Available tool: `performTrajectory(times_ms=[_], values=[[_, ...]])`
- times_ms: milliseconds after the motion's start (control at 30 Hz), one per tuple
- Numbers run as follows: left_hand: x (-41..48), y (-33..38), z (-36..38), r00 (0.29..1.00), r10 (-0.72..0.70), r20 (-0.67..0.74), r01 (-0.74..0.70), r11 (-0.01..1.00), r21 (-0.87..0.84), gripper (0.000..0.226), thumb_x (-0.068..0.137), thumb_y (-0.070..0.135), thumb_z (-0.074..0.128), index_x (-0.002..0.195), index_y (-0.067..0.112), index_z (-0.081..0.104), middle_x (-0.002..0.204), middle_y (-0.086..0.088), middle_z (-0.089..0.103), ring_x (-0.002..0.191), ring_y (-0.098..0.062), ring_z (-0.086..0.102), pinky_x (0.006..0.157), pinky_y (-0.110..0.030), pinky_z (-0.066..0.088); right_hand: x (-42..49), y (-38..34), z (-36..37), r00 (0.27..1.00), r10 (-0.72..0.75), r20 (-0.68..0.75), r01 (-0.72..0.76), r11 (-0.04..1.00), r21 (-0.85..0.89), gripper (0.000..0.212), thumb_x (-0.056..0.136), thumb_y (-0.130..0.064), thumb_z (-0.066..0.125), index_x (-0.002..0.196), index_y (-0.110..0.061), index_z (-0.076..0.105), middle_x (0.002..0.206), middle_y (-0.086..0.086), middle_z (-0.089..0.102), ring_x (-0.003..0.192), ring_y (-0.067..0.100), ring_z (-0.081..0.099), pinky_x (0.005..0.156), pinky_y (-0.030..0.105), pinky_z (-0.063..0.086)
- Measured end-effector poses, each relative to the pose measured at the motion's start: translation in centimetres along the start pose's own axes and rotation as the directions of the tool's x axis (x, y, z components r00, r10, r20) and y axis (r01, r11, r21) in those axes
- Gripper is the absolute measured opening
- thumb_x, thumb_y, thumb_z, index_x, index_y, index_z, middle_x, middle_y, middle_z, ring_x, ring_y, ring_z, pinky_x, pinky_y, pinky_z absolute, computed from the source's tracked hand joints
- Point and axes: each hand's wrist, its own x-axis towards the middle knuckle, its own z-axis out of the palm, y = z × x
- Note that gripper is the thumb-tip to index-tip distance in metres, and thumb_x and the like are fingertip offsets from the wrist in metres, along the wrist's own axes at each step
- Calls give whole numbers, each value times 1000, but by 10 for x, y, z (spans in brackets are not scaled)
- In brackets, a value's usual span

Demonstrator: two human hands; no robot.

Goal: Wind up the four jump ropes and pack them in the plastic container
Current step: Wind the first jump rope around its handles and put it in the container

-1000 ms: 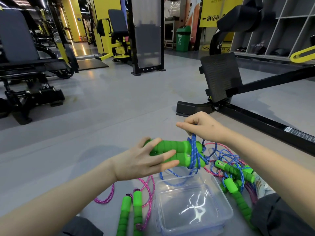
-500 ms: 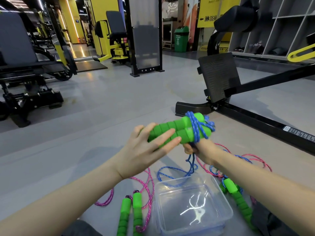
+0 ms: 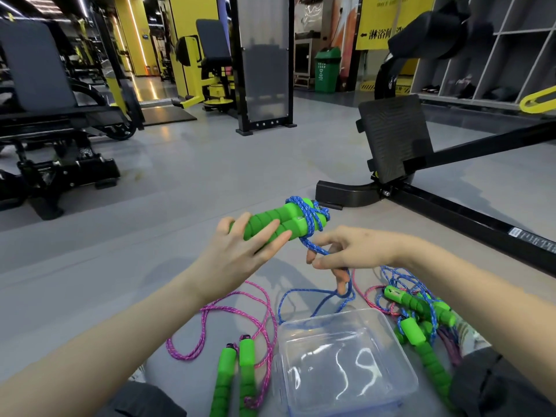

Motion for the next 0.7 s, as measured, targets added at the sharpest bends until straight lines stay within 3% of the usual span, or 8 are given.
performTrajectory(times_ms=[100, 167, 300, 367, 467, 567, 633, 700], values=[[6, 1, -1, 999, 8, 52, -8, 1000, -1, 54, 91, 2, 15, 136, 16, 41, 130, -8, 46, 94, -39, 51, 66, -37, 43, -6, 6, -8, 996, -6, 93, -8, 989, 144, 2, 92, -17, 56, 91, -16, 56, 54, 2, 61, 58, 20, 63, 73, 27, 51], [7, -1, -2, 994, -1, 105, 2, 1000, -7, 56, 89, 2, 13, 135, 16, 41, 126, -9, 55, 89, -39, 56, 64, -37, 43, -10, 8, -11, 993, -31, 112, 6, 977, 212, 8, 91, -13, 57, 84, -16, 56, 60, 5, 65, 62, 22, 62, 71, 24, 50], [-1, -10, 1, 984, -39, 175, 42, 999, -16, 52, 90, 2, 11, 132, 14, 41, 120, -10, 63, 82, -38, 58, 61, -37, 42, -14, 7, -22, 987, -132, 95, 82, 908, 410, 10, 91, -13, 54, 100, -14, 59, 54, 4, 55, 74, 28, 65, 74, 27, 50], [-7, -16, 2, 982, -10, 188, 10, 1000, 3, 52, 91, 1, 11, 131, 13, 41, 120, -12, 61, 84, -40, 57, 62, -38, 42, -12, 8, -26, 991, -132, -21, 131, 932, 338, 16, 94, -15, 52, 106, -18, 62, 52, -1, 44, 61, 22, 61, 68, 28, 49], [-13, -16, 8, 988, 43, 149, -49, 998, 38, 52, 93, 0, 11, 132, 13, 43, 123, -11, 51, 87, -40, 55, 66, -39, 38, -7, 4, -28, 945, -182, -273, 242, 949, 204, 16, 95, -20, 51, 88, -13, 63, 46, -3, 39, 42, 14, 40, 56, 32, 46], [-14, -10, 11, 985, 131, 110, -136, 990, 39, 48, 90, 4, 29, 134, 14, 44, 126, -9, 51, 94, -40, 50, 73, -42, 33, -4, -1, -25, 907, -209, -365, 290, 939, 183, 20, 94, -25, 53, 79, -14, 63, 46, 2, 33, 38, 15, 32, 54, 31, 48], [-11, -7, 7, 977, 200, 74, -202, 979, 12, 45, 94, 5, 32, 135, 15, 45, 126, -7, 54, 97, -40, 52, 75, -44, 37, -2, -2, -24, 871, -207, -446, 314, 932, 180, 21, 91, -28, 58, 77, -13, 64, 47, -3, 31, 41, 15, 27, 47, 26, 37], [-7, -3, 0, 967, 254, 4, -253, 966, -51, 40, 97, 9, 38, 135, 17, 45, 127, -5, 54, 98, -40, 55, 76, -44, 41, 0, 1, -27, 816, -198, -543, 339, 925, 171, 25, 86, -29, 64, 78, -5, 65, 50, -5, 32, 49, 17, 26, 49, 27, 24]])
